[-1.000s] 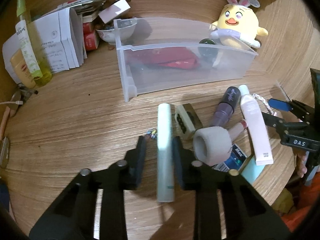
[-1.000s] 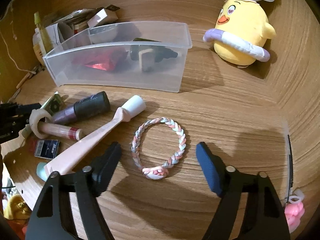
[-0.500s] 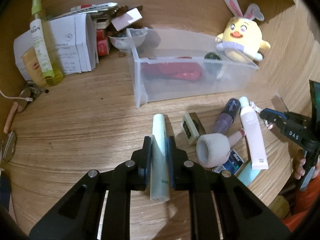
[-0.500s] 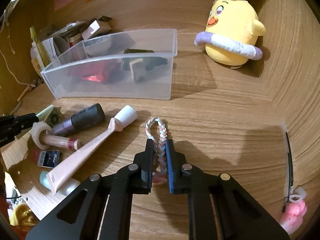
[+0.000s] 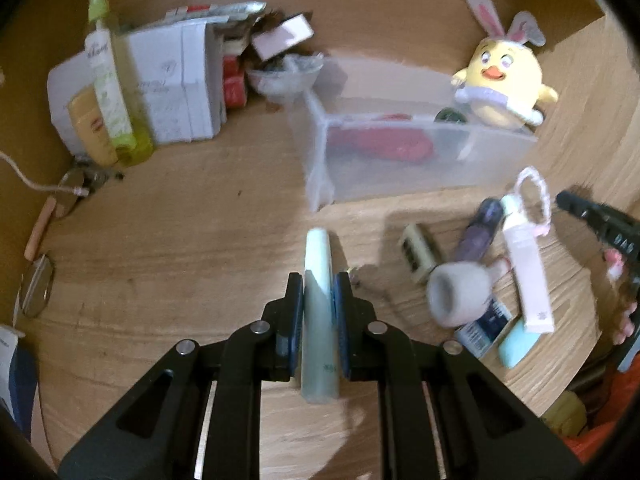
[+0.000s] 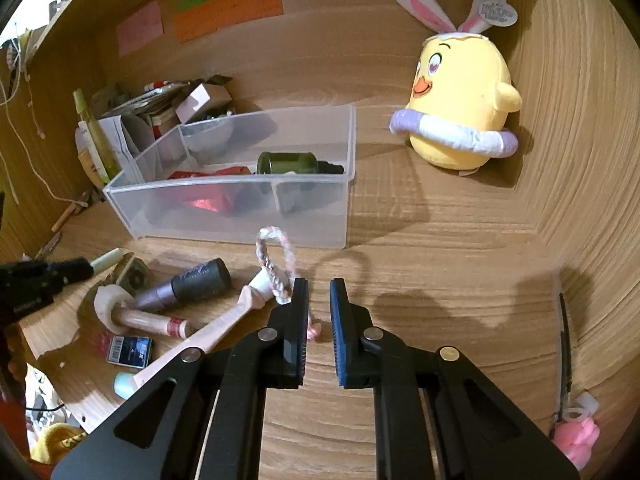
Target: Organize objects
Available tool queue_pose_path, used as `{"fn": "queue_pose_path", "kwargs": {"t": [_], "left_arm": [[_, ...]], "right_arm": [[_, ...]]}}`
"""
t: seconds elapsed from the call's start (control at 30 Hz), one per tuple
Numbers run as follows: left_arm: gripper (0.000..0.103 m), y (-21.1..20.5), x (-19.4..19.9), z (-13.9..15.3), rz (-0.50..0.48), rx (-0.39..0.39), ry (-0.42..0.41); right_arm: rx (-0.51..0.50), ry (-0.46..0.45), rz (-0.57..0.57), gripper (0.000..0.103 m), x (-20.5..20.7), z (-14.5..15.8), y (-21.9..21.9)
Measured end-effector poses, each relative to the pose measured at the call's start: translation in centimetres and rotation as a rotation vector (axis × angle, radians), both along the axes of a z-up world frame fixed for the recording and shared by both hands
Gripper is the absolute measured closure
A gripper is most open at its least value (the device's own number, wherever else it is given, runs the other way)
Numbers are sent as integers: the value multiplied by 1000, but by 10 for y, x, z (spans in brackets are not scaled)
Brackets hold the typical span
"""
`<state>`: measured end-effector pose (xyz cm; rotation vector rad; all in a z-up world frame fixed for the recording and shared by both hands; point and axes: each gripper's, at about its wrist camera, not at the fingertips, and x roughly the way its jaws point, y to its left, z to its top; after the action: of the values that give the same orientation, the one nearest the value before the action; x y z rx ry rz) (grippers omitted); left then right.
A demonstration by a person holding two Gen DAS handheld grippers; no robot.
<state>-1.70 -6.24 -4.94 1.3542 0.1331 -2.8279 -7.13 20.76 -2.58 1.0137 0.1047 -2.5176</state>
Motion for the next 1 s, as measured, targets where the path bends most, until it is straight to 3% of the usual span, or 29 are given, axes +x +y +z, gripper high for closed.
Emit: {"fn": "queue_pose_path", "kwargs": {"t": [0.27, 0.3, 0.37, 0.4, 0.43, 0.53, 0.7, 0.77, 0.83, 1.0], "left_arm": [[88, -10, -5, -12, 13, 10, -39], [88, -10, -6, -12, 14, 10, -35], [88, -11, -11, -12, 9, 11, -36], [88, -11, -13, -12, 6, 13, -35], [88, -12, -15, -12, 4, 14, -32], [88, -15, -19, -12, 20, 16, -30], [88, -23, -21, -11, 60, 39, -25], [88, -25, -19, -8, 70, 42, -12], [88, -26, -17, -5, 73, 43, 2], [88, -23, -15, 7, 63, 60, 43]], "right_arm": [[6, -25, 31, 93, -4, -2, -4], [3, -38, 37, 89, -5, -3, -4], [-3, -67, 47, 74, -9, -6, -4], [5, -72, 40, 59, -11, -8, -4], [11, -67, 33, 52, -11, -9, -4], [53, -49, 22, 52, -13, -12, -4], [148, -105, 26, 53, -21, -31, -6], [158, -114, 26, 63, -21, -37, -5], [156, -113, 27, 80, -20, -38, -4], [147, -117, 23, 86, -23, -37, -4]]}}
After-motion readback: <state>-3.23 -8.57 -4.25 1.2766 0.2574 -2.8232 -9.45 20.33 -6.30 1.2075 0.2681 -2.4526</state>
